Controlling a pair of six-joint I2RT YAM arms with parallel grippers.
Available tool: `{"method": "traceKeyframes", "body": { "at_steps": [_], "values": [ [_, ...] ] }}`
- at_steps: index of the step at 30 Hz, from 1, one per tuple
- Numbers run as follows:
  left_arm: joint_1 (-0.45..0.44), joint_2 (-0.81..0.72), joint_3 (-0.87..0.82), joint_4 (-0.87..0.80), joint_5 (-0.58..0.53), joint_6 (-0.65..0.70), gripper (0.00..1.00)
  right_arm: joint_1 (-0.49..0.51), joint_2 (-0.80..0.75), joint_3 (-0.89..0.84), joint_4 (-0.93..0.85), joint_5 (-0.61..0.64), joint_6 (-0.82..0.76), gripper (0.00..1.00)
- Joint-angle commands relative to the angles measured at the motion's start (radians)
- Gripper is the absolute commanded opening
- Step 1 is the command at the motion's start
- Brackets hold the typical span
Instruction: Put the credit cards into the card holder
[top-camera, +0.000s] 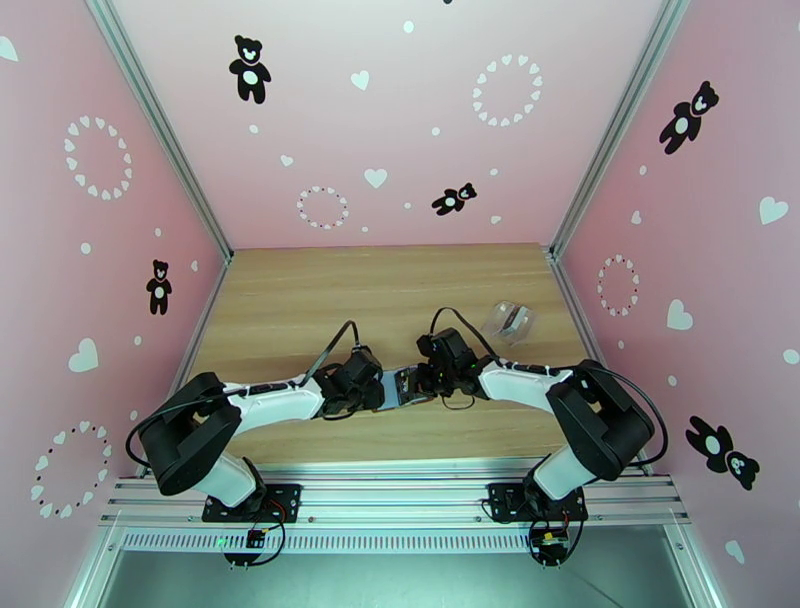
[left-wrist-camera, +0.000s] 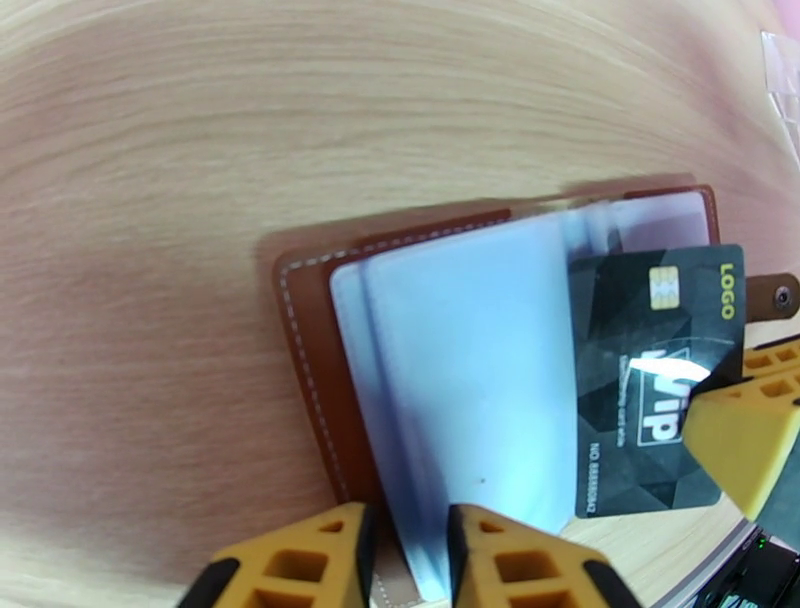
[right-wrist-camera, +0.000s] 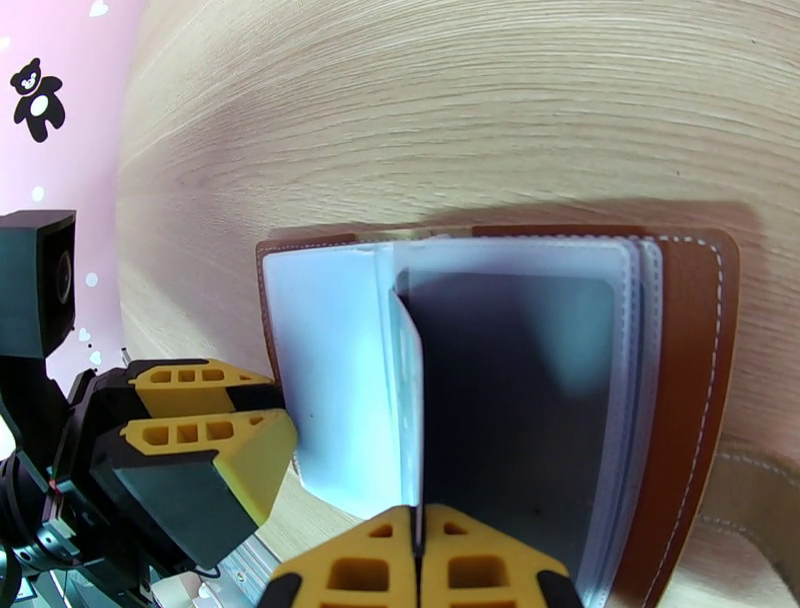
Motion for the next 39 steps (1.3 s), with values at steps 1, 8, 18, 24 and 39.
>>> {"method": "traceKeyframes", "body": {
  "at_steps": [1, 8, 18, 24, 39],
  "values": [
    [0.005, 0.013, 0.033, -0.036, -0.019, 0.024, 0.20, 0.005, 0.029, -0.005, -0.026, 0.024, 0.002, 0.00],
    [0.005, 0.040, 0.033, -0.046, -0.023, 0.020, 0.14, 0.005, 0.033, 0.009, -0.037, 0.020, -0.005, 0.00],
    [0.005, 0.059, 0.026, -0.049, -0.025, 0.020, 0.13, 0.004, 0.053, 0.039, -0.052, 0.021, -0.012, 0.00],
    [0.005, 0.060, 0.020, -0.054, -0.026, 0.017, 0.13, 0.004, 0.078, 0.051, -0.043, 0.016, -0.005, 0.00],
    [0.005, 0.045, 0.013, -0.057, -0.037, 0.012, 0.13, 0.004, 0.094, 0.043, -0.044, -0.003, -0.021, 0.00]
  ]
}}
